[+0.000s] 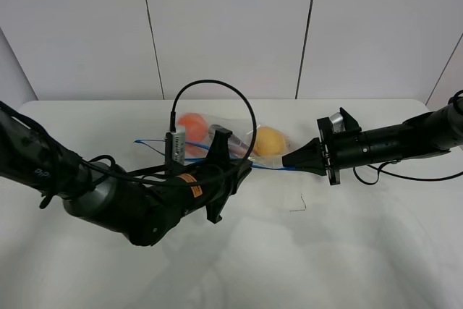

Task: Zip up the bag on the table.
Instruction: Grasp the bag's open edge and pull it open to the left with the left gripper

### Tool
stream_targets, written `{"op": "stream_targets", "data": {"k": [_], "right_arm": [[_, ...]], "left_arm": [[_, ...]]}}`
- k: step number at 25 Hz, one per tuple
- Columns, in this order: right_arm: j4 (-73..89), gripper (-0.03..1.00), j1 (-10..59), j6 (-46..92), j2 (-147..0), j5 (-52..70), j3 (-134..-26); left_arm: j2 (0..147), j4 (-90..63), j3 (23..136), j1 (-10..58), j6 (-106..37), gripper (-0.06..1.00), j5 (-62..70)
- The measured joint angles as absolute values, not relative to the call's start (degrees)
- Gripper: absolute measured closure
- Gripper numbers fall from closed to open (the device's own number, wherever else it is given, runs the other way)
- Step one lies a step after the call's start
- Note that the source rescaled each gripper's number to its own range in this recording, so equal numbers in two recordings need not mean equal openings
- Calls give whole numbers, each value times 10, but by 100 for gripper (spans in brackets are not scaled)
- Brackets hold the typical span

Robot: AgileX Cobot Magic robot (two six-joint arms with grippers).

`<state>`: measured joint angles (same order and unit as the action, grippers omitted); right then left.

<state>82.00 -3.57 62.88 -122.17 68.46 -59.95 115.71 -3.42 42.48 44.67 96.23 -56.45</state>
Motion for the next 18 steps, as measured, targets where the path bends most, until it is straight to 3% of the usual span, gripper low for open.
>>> {"op": "stream_targets", "data": {"k": [18], "right_arm": [[806,97,-35,629,-1222,687,-599]], "left_arm": [[1156,6,219,266,1008,94,-708]]}}
